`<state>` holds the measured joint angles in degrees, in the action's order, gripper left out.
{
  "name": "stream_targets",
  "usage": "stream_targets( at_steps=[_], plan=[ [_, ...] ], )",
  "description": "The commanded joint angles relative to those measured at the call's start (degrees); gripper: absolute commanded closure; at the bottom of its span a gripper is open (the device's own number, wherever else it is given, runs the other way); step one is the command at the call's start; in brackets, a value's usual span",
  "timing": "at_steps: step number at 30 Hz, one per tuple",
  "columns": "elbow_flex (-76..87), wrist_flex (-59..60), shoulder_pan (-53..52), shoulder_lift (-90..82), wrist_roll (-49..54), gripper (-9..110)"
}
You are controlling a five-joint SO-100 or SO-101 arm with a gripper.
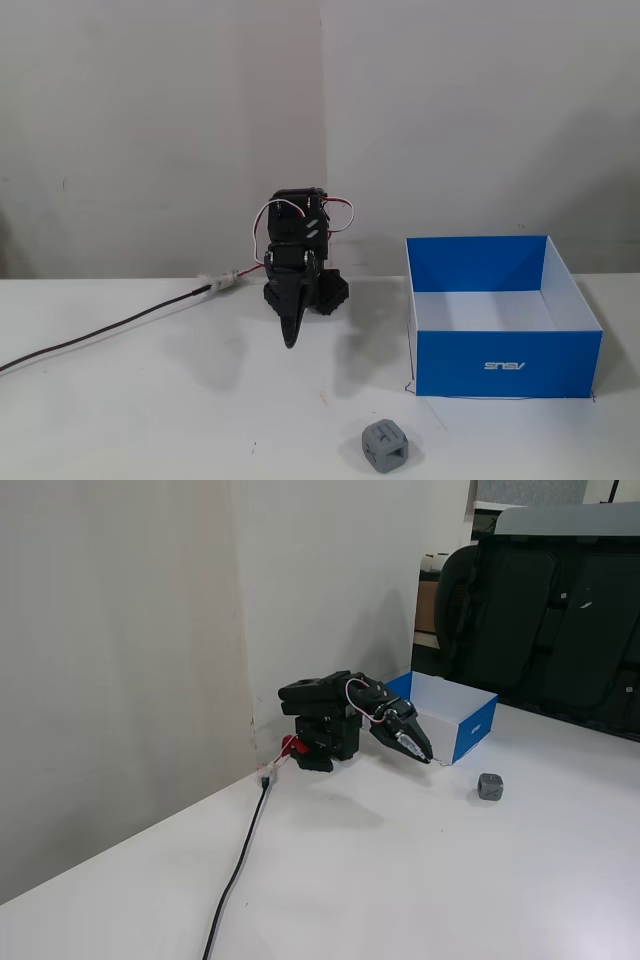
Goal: Pick the gray block and keep it in the box.
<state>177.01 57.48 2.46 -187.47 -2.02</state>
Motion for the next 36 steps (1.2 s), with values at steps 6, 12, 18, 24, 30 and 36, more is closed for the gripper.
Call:
stream_targets(
  at_steps=[6, 12, 18, 24, 30, 36],
  plan=[
    [-2.99, -5.27, -2.9, -8.96, 0.97, 101],
    [-11.25, -0.62, -1.05, -8.88, 11.6, 101],
    [-14.41, 1.14, -1.32, -8.61, 18.11, 101],
    [-29.36, 6.77, 3.78, 12.92, 18.46, 101],
    [-39.38, 8.61, 10.02, 35.33, 18.72, 101],
    [-46.32, 10.81, 14.24, 53.09, 17.93, 100]
  ],
)
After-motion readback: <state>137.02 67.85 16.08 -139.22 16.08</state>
